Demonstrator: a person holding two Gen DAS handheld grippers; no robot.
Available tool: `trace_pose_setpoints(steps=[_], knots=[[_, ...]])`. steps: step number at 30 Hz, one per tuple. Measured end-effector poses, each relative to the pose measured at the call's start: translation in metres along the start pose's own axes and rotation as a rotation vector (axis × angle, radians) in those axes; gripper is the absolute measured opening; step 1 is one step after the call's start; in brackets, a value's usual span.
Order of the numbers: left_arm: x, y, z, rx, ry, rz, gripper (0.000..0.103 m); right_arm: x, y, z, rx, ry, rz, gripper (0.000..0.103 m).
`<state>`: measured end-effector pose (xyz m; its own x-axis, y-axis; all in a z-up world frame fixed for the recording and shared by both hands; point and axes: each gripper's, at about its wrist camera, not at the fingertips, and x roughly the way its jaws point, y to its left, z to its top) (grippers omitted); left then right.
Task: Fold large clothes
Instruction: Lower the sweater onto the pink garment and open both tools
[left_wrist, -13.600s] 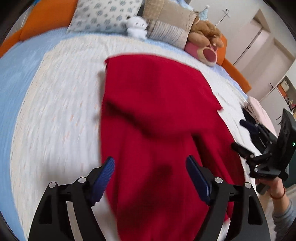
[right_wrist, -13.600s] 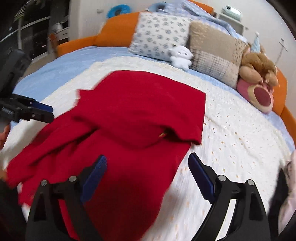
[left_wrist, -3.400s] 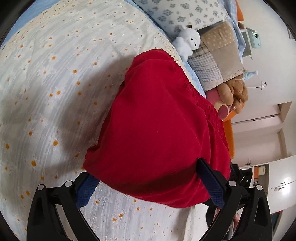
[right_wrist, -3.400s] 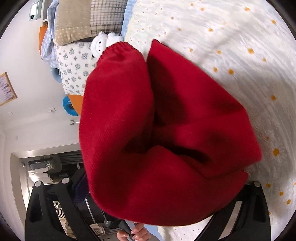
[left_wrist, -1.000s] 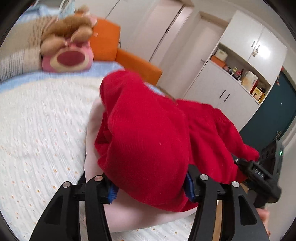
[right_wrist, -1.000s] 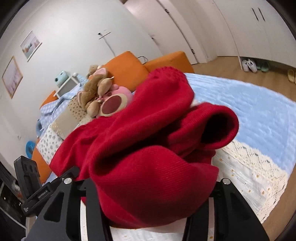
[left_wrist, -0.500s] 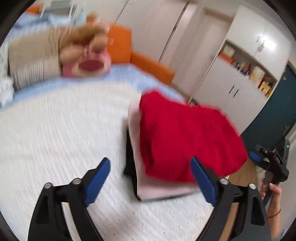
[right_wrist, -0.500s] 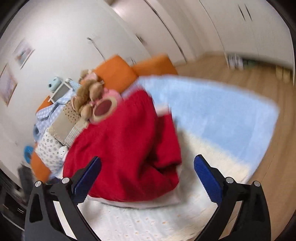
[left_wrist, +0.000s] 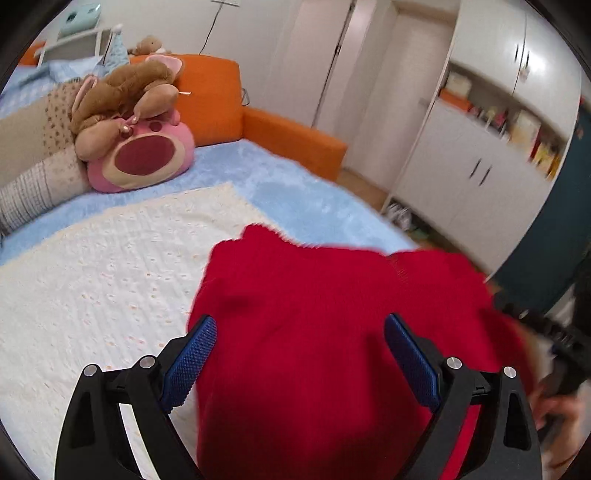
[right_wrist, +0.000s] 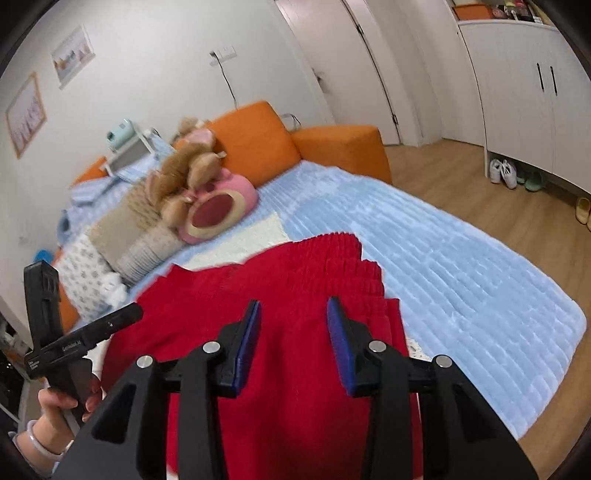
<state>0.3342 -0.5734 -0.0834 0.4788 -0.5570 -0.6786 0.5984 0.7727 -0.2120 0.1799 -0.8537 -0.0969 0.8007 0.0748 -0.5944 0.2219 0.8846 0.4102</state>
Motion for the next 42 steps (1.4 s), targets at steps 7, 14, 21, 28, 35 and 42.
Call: trace_pose_setpoints(steps=[7, 14, 21, 28, 35, 42], knots=[[0.041, 0.018, -0.017, -0.004, 0.026, -0.023, 0.094, 0.056, -0.030, -0.028, 0.074, 0.038, 0.028, 0.031], [0.037, 0.007, -0.012, 0.022, 0.029, 0.017, 0.094, 0.056, -0.023, -0.022, 0.056, 0.087, -0.026, 0.033], [-0.057, 0.010, -0.035, -0.013, -0.136, -0.053, 0.094, -0.057, 0.032, -0.038, -0.113, -0.126, 0.060, 0.069], [-0.050, 0.005, -0.092, 0.006, -0.098, -0.004, 0.094, -0.047, 0.033, -0.112, -0.126, -0.087, 0.010, 0.040], [-0.041, 0.005, -0.097, -0.001, -0.093, 0.021, 0.097, -0.024, 0.041, -0.120, -0.132, -0.076, -0.090, 0.041], [-0.059, -0.001, -0.103, 0.008, -0.085, 0.069, 0.098, -0.033, 0.059, -0.121, -0.191, -0.067, -0.148, 0.050]])
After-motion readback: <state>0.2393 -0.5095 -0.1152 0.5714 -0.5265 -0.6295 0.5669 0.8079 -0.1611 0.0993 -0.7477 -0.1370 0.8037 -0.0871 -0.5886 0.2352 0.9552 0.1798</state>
